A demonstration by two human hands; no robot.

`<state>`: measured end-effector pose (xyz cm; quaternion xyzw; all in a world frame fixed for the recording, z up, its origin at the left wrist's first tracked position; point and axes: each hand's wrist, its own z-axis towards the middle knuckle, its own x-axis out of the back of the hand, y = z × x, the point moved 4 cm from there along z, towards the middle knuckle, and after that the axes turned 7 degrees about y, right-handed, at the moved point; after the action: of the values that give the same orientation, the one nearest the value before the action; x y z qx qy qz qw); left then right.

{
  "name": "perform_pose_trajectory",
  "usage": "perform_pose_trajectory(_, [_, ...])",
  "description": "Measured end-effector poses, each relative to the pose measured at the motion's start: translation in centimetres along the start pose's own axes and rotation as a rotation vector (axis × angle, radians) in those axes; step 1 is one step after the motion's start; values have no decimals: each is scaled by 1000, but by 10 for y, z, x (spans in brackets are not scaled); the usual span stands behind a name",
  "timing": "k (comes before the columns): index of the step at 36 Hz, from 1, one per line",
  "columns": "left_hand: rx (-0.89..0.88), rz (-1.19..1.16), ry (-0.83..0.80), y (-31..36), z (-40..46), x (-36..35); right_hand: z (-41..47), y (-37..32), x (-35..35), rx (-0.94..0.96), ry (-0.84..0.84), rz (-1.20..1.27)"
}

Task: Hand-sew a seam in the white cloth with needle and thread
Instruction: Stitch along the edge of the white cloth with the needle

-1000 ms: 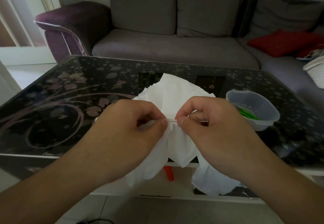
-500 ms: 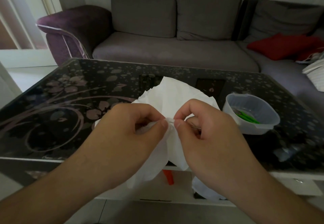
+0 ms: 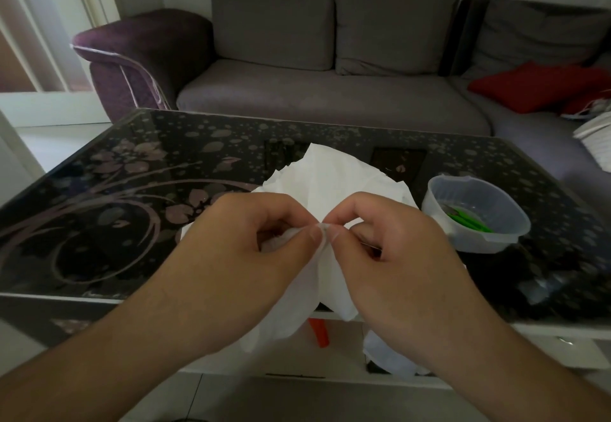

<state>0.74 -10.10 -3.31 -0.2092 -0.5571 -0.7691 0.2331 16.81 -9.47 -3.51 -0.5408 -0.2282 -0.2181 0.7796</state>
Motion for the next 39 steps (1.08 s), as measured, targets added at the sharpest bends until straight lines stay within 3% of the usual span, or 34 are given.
perform_pose_trajectory(30, [119,45,25,-5,2,1,5,2,7,-99,-101,44])
perform_pose_trajectory(39, [93,36,0,-3,1,1,8,5,11,-193,-141,232])
